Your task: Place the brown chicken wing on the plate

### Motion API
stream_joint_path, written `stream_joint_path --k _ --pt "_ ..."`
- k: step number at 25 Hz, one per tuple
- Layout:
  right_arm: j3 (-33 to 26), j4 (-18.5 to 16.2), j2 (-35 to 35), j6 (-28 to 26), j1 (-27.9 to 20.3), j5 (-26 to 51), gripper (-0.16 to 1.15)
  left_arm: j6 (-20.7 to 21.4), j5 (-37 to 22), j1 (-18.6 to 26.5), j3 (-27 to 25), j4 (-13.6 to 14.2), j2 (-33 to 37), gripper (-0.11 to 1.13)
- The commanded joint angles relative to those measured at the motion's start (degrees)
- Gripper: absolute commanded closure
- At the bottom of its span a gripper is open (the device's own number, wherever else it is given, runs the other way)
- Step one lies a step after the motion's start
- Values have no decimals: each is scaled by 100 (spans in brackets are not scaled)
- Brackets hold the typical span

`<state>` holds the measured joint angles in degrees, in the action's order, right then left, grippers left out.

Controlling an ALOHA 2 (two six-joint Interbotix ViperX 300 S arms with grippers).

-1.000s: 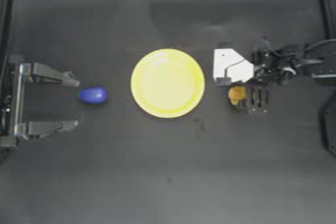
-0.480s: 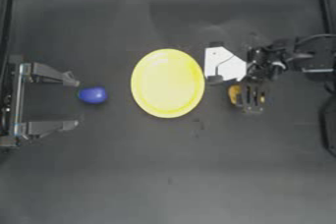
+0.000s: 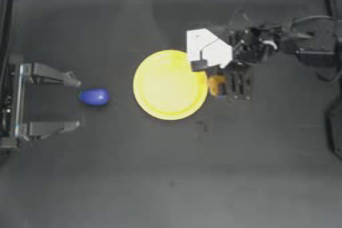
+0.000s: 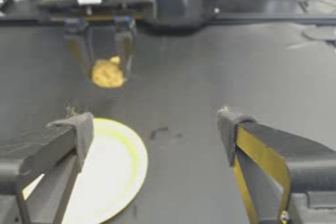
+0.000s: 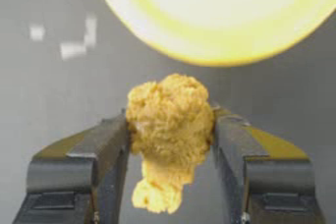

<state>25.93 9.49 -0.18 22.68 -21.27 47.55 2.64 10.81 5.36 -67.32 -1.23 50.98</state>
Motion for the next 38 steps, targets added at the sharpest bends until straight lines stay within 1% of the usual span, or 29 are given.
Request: stream_joint_path --k 1,6,9,13,19,29,32,38 --pt "-650 0 185 88 -26 167 81 0 26 9 70 -9 -88 -1" --pt "-1441 44 738 360 -26 431 81 9 26 9 53 0 -88 -1" --pt "-1854 44 1055 431 -44 492 81 0 26 9 26 -9 -88 -1" --pt "-2250 97 1450 562 -44 492 80 9 26 9 18 0 -88 -1" --pt "-2470 369 1872 712 -44 492 81 9 18 62 -9 0 -79 -1" --pt "-2558 413 2109 835 -105 387 80 -9 26 62 -53 0 -62 -1" --pt "-2602 448 2153 844 -105 387 74 -9 26 62 -62 0 -53 -1" --pt "-2760 510 2373 835 -114 439 45 -9 26 62 -79 -9 -44 -1"
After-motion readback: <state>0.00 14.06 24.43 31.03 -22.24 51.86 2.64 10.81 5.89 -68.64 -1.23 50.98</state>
